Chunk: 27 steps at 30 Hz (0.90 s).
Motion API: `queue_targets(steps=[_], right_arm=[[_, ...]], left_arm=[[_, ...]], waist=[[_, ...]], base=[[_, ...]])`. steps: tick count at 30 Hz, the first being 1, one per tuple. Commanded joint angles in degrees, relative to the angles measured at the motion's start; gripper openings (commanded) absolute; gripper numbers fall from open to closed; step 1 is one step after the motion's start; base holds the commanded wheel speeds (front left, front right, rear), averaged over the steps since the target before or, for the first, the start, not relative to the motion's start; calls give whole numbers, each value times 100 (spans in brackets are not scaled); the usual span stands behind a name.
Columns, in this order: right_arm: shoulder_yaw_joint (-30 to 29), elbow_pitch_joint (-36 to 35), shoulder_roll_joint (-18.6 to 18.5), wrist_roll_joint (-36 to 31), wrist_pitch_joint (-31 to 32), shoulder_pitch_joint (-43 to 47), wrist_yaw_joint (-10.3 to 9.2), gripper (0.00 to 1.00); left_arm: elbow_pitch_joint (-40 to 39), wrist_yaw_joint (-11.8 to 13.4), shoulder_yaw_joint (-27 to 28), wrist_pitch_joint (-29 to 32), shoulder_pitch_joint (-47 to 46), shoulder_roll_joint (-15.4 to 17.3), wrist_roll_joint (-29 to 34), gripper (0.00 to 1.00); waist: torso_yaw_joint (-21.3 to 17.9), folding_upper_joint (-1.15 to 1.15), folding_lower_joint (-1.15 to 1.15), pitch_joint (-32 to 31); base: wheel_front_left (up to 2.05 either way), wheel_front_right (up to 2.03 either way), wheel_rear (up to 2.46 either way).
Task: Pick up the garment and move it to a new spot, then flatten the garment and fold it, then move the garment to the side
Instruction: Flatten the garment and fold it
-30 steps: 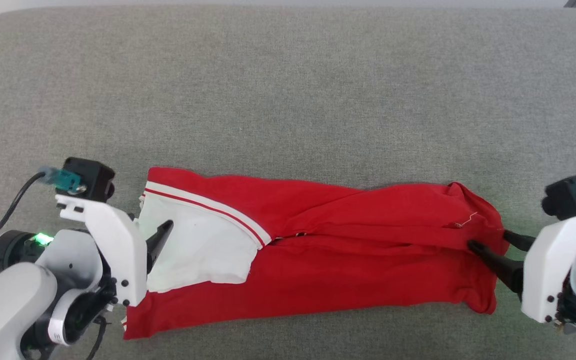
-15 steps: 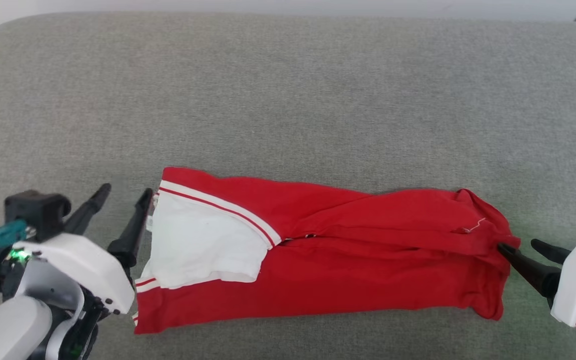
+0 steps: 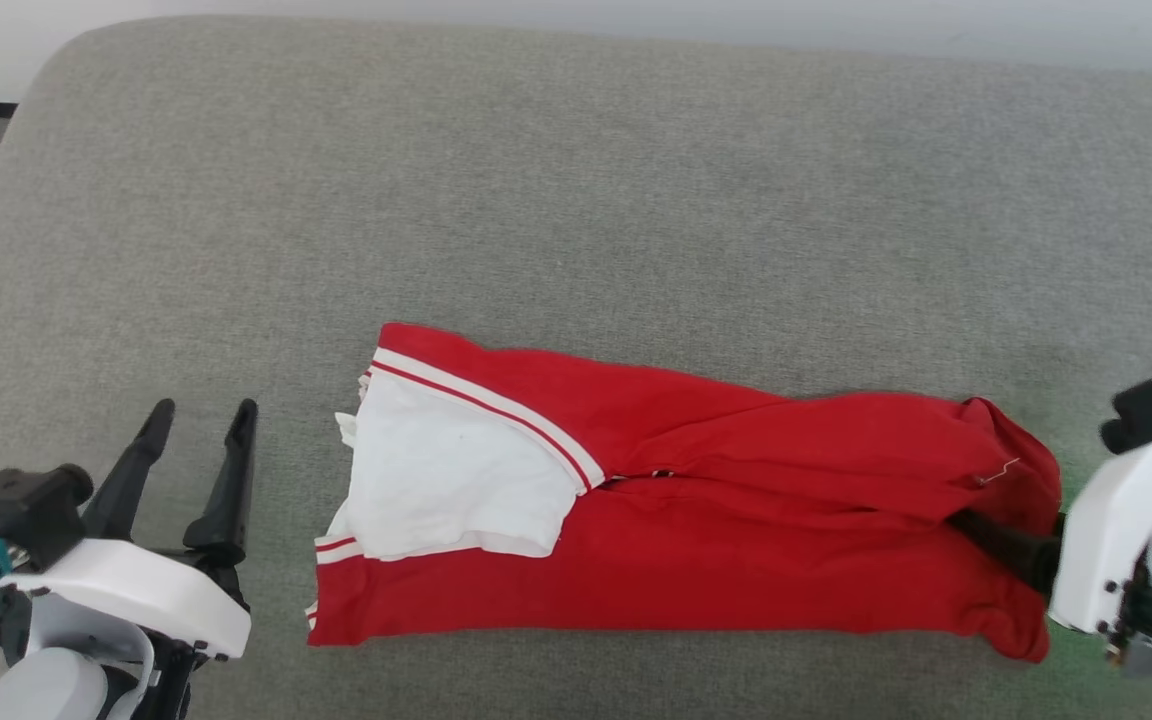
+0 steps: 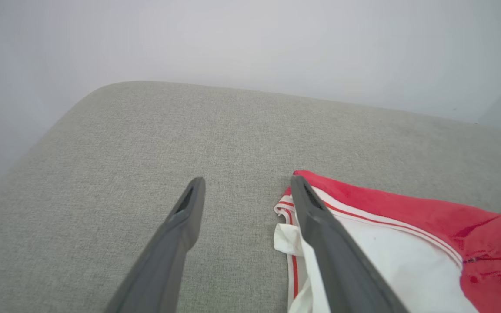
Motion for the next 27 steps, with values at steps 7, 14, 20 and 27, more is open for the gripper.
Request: queue_targets(steps=[7, 14, 20, 27], right_arm=[[518, 852, 135, 358, -18, -420, 1, 100], [919, 1293, 111, 884, 46, -586, 1, 0], [747, 1390, -132, 1260, -90, -606, 0, 0], [368, 1558, -466, 1401, -315, -562, -2, 0]], left_arm=[[180, -571, 1145, -52, 525, -913, 788, 100], [371, -1282, 2147, -51, 969, -1886, 1574, 100], [507, -1813, 2833, -50, 1156, -2539, 2033, 100], [582, -2132, 3240, -51, 1248, -2949, 2381, 100]], waist=[[171, 0, 0, -13], [293, 0, 0, -70], [309, 0, 0, -141], [238, 0, 0, -190]], base=[[0, 0, 0], [0, 0, 0], [0, 0, 0], [0, 0, 0]])
